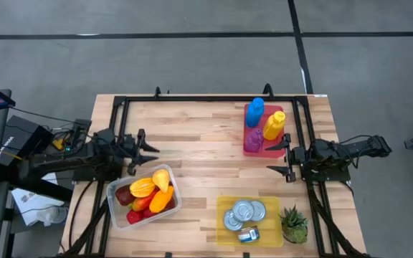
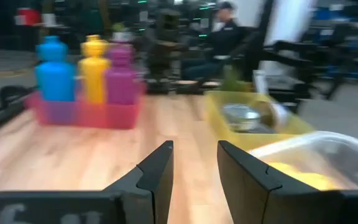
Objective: Pick & Place Food Item
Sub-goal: Return to Home Position
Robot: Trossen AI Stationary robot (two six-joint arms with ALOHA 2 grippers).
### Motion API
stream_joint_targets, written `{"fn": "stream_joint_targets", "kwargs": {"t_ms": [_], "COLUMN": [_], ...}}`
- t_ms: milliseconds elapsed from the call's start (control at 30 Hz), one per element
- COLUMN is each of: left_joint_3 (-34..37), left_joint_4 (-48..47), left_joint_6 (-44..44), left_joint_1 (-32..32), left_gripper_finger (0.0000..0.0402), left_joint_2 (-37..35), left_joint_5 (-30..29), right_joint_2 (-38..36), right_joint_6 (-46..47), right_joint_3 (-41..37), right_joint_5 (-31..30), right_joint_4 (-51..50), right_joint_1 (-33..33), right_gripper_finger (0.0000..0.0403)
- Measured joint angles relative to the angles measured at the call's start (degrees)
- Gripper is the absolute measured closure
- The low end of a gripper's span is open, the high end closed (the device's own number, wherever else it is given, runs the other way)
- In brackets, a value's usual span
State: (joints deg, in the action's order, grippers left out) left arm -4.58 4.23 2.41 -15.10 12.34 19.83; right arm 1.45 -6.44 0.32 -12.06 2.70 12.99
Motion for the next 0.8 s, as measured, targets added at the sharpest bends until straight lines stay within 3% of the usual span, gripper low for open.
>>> {"fn": "stream_joint_targets", "kwargs": {"t_ms": [300, 467, 533, 633, 800], "left_joint_3": [0.0, 0.0, 0.8, 4.3, 4.2], "left_joint_4": [1.9, -1.0, -2.8, -2.6, -1.2], "left_joint_6": [0.0, 9.3, 8.6, 11.8, 4.8], "left_joint_1": [8.0, 11.5, 12.5, 13.5, 17.5], "left_gripper_finger": [0.0283, 0.0283, 0.0283, 0.0283, 0.0283], "left_joint_2": [-1.1, -8.6, -12.4, -12.0, -12.3], "left_joint_5": [0.0, -0.9, -7.0, -24.6, -26.4], "right_joint_2": [0.0, 0.0, 0.0, 0.0, 0.0], "right_joint_6": [0.0, 0.0, 0.0, 0.0, 0.0], "right_joint_3": [0.0, 0.0, 0.0, 0.0, 0.1], "right_joint_5": [0.0, 0.0, 0.0, 0.0, 0.0], "right_joint_4": [0.0, 0.0, 0.0, 0.0, -0.2], "right_joint_1": [0.0, 0.0, 0.0, 0.0, 0.0], "right_gripper_finger": [0.0094, 0.0094, 0.0094, 0.0094, 0.0094]}}
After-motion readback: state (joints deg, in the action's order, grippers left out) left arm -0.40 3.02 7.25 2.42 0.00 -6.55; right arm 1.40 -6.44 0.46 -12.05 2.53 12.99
